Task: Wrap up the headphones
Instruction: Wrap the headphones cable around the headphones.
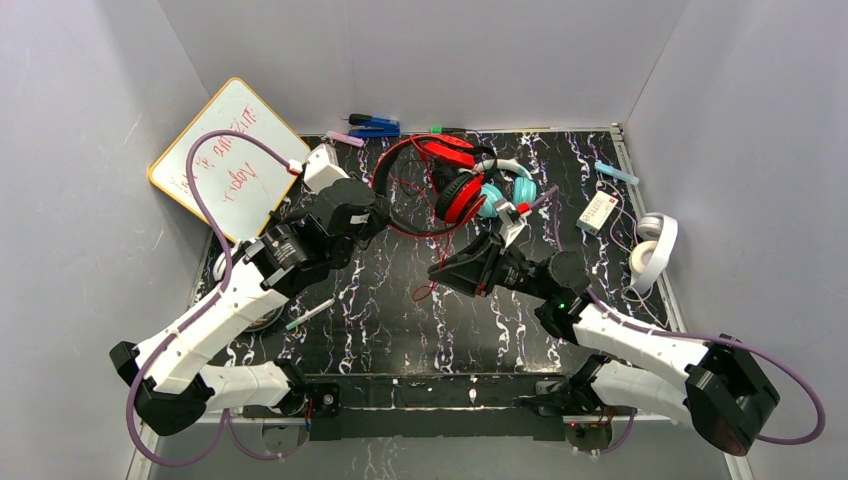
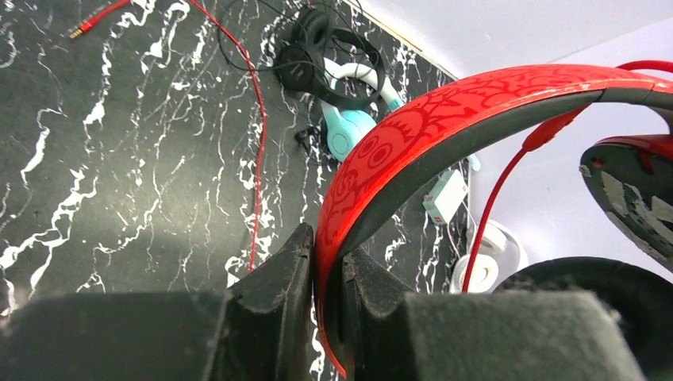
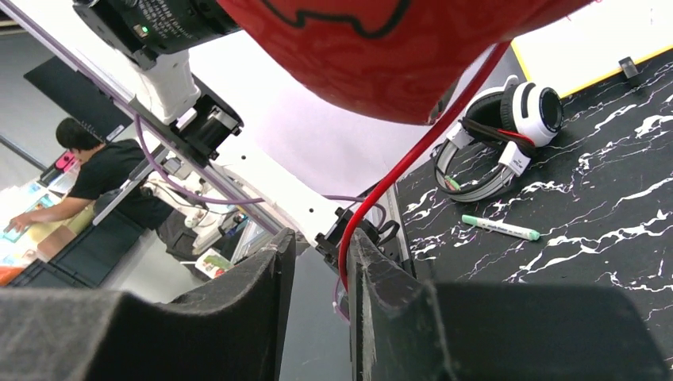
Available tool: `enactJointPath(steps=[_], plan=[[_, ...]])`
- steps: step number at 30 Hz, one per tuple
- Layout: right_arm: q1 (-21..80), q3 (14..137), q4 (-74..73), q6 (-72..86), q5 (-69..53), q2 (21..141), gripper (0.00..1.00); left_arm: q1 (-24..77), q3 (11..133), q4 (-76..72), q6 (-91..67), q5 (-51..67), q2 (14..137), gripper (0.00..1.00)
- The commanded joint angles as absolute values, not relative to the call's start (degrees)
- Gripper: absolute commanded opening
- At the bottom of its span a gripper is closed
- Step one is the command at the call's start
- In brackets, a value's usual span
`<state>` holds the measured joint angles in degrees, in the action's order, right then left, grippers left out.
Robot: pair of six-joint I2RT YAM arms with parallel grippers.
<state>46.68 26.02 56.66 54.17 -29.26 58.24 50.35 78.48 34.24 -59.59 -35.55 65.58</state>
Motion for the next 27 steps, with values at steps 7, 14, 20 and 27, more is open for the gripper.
enactJointPath(steps=[7,14,20,27], plan=[[47.33,29.45,66.37,59.22,-27.59,63.76,0.43,50.06,77.08,28.83,-58.96,-46.32,65.48,0.00],[49.63,31.09,67.59,60.17,-27.98,64.89,0.44,50.01,76.40,27.82,-58.77,-51.86,66.30,0.00],[53.50,31.41,69.77,60.21,-26.32,66.80,0.42,50.01,77.02,27.86,-60.50,-54.16,67.32,0.00],[53.65,27.97,59.09,54.23,-18.05,61.28,0.49,50.01,80.57,27.74,-56.95,-53.56,68.00,0.00]])
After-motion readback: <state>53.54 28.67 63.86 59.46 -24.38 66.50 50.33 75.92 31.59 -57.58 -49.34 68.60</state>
